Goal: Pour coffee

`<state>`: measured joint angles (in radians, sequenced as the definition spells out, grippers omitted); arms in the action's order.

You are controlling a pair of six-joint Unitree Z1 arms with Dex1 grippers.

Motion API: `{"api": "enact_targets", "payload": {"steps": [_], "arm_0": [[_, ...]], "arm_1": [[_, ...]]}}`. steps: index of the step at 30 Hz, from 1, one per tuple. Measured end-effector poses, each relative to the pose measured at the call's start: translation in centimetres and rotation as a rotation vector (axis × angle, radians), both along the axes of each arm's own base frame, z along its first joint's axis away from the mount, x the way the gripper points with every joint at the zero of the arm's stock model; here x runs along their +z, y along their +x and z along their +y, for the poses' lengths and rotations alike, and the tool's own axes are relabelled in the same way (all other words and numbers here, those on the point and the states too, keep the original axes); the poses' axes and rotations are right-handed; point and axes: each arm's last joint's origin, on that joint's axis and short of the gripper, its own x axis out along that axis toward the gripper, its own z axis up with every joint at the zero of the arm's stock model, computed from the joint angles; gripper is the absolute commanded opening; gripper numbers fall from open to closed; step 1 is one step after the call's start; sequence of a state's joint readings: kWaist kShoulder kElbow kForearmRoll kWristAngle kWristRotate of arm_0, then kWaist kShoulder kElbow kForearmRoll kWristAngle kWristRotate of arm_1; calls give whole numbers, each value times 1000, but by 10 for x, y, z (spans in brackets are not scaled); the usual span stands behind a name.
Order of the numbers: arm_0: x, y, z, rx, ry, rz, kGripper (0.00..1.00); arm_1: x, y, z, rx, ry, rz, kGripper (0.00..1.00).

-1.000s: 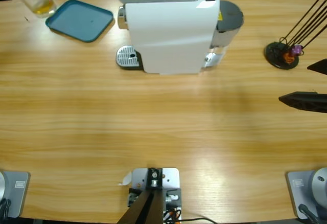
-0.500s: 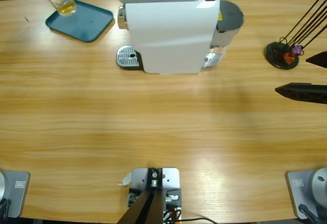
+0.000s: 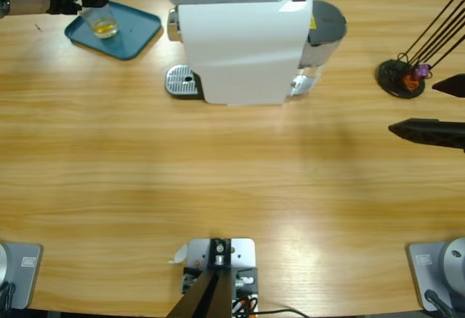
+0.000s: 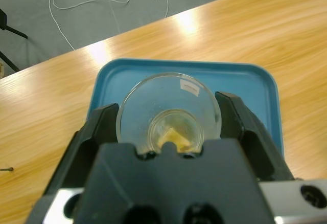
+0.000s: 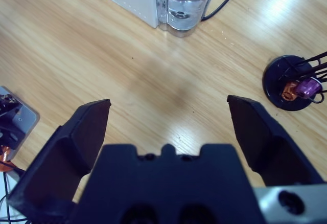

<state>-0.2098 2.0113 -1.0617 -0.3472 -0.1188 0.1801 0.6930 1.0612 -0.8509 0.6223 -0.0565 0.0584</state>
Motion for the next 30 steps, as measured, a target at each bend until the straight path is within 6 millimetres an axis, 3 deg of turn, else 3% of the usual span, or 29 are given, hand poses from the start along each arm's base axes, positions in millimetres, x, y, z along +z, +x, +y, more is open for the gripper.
{"api": "enact_targets", "payload": {"steps": [4,5,6,8,16,18,26,28,30], "arm_0": [[-4,1,0,0,2,8,0],[-4,1,0,0,2,10,170],[-5,1,0,0,2,12,632],[-5,3,-1,0,2,9,839],[-6,14,-3,1,-1,-2,764],[-6,14,-3,1,-2,-3,952],[-10,6,1,7,3,18,996],[0,-5,6,13,0,6,996],[24,-14,11,20,-10,-47,1000]], "arm_1": [[0,0,0,0,0,0,1000],[0,0,0,0,0,0,1000],[0,0,0,0,0,0,1000],[0,0,0,0,0,0,1000],[0,0,0,-2,-2,-1,1000],[0,0,0,-2,-2,-1,1000],[0,0,0,-2,-2,-1,1000],[0,0,0,-2,-2,-1,1000],[0,0,0,-2,-2,-1,1000]]}}
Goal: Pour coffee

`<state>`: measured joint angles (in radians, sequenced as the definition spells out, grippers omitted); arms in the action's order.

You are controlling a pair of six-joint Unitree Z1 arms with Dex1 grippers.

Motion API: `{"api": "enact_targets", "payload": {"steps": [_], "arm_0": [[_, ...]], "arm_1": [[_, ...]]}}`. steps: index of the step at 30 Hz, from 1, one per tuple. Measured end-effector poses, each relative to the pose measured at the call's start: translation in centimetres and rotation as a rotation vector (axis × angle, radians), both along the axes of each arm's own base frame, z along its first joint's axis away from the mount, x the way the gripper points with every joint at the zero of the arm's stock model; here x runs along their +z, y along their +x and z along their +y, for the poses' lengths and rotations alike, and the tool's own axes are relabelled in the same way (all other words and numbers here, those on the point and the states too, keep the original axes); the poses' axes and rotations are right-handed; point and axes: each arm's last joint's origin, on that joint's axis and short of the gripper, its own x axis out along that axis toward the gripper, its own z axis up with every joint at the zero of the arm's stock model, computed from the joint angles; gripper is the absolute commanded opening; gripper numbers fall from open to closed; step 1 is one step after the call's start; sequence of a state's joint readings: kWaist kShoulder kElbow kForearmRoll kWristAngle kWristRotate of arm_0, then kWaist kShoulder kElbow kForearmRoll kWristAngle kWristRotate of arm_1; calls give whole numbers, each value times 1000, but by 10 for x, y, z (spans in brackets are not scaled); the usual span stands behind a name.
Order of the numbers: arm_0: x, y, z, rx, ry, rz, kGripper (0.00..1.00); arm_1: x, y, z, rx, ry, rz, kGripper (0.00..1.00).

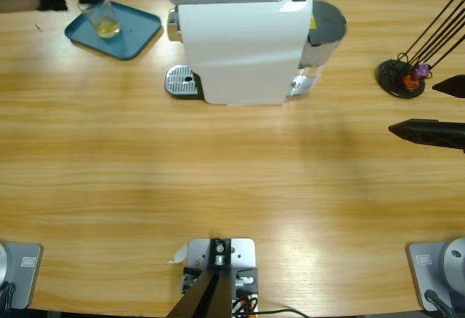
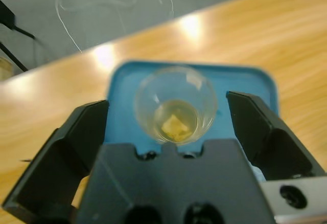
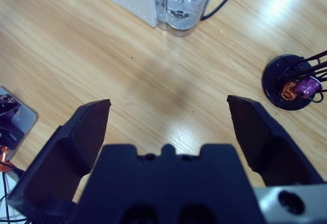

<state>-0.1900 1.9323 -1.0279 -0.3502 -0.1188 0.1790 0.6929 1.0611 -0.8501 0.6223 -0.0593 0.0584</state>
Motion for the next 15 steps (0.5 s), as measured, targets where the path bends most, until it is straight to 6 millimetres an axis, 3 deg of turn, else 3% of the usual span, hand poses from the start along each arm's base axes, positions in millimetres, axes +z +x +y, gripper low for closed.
{"api": "enact_targets", "payload": {"steps": [3,6,10,15], "arm_0": [[41,-17,6,6,-19,-100,1000],[68,-42,11,14,-44,-157,1000],[77,-85,17,45,-95,-74,1000],[94,-161,6,-50,-92,18,1000]], "arm_1": [[0,0,0,0,0,0,1000],[0,-1,-1,0,2,-3,1000],[2,-3,-2,0,9,-10,1000],[2,-3,-2,0,8,-10,1000]]}}
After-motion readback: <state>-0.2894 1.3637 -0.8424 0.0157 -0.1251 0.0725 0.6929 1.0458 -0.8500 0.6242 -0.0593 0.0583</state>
